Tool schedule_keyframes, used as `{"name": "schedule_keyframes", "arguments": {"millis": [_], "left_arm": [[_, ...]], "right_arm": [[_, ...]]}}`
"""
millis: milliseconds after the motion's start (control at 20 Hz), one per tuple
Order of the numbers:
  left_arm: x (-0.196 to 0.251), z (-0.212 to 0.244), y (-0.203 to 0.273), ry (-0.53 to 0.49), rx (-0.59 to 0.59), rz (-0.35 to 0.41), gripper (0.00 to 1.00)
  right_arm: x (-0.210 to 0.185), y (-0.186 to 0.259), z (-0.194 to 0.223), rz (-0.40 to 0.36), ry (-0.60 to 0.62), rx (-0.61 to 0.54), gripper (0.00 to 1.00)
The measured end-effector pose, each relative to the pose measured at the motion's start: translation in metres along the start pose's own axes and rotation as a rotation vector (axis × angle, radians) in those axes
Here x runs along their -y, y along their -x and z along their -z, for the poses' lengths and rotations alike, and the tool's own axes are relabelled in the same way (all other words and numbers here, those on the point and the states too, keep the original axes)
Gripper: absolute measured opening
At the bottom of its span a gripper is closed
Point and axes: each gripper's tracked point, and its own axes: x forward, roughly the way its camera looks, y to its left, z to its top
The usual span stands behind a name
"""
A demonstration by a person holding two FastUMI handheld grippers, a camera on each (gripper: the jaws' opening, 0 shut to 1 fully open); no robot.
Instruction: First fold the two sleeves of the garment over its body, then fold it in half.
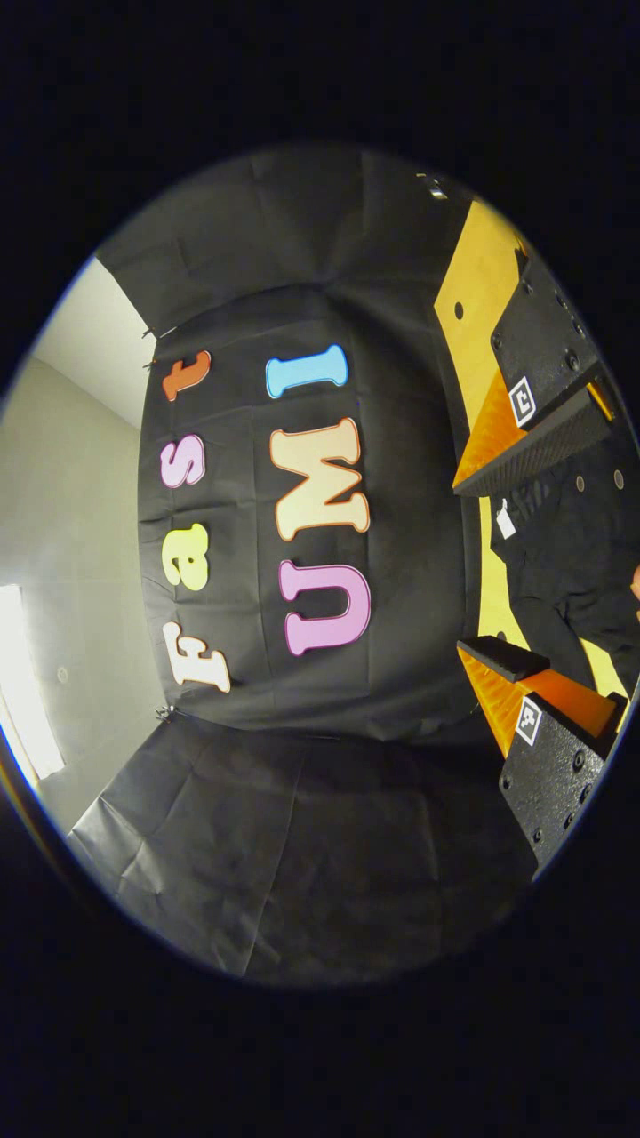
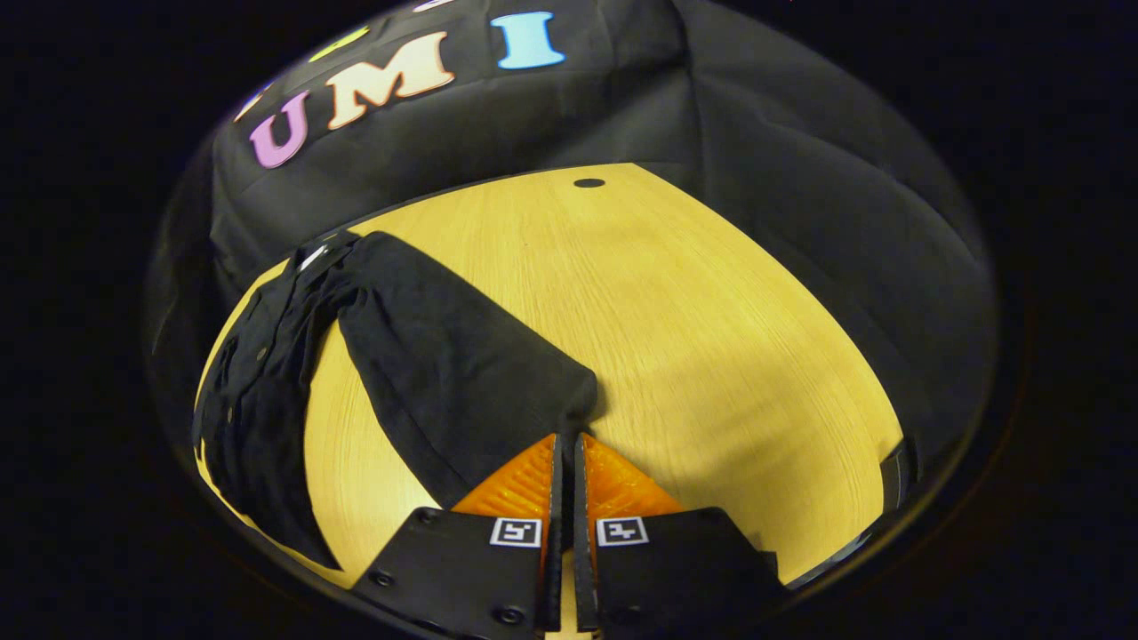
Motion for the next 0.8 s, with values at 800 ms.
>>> {"name": "schedule_keyframes", "arguments": {"millis": [800], "left_arm": [[-0.152,0.017,-0.007,-0.016,-0.023,-0.159,0.99]], "right_arm": [[-0.236,0.051,-0.145,-0.231,0.123,0.287,0.08]]}}
